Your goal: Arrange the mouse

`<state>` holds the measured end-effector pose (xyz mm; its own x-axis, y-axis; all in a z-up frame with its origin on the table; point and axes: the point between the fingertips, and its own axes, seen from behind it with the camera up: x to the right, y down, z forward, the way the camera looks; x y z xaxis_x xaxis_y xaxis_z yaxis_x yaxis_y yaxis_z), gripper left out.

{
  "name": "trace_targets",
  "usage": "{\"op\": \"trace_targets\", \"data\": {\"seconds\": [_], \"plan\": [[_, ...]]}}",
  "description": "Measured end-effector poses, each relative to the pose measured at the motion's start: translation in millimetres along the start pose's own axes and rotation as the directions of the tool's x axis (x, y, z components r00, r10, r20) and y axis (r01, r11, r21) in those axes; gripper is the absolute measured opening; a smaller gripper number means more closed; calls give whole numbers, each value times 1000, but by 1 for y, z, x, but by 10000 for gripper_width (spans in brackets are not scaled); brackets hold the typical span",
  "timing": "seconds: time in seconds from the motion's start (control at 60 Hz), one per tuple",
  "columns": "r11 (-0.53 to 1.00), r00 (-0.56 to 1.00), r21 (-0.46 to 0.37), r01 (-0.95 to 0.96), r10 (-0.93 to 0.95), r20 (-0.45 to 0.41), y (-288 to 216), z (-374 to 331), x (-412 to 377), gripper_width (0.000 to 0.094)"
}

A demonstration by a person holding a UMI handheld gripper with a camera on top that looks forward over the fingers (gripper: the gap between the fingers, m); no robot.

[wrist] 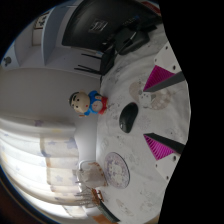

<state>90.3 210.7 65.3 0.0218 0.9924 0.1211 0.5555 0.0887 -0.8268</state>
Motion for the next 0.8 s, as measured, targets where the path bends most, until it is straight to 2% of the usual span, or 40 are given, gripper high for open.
{"op": "trace_targets", "data": {"seconds": [0.383,0.8], "plan": [[1000,996,4,24,-24,87,-7,122,5,856],[1000,995,-10,1,0,101,-38,189,14,858]]}}
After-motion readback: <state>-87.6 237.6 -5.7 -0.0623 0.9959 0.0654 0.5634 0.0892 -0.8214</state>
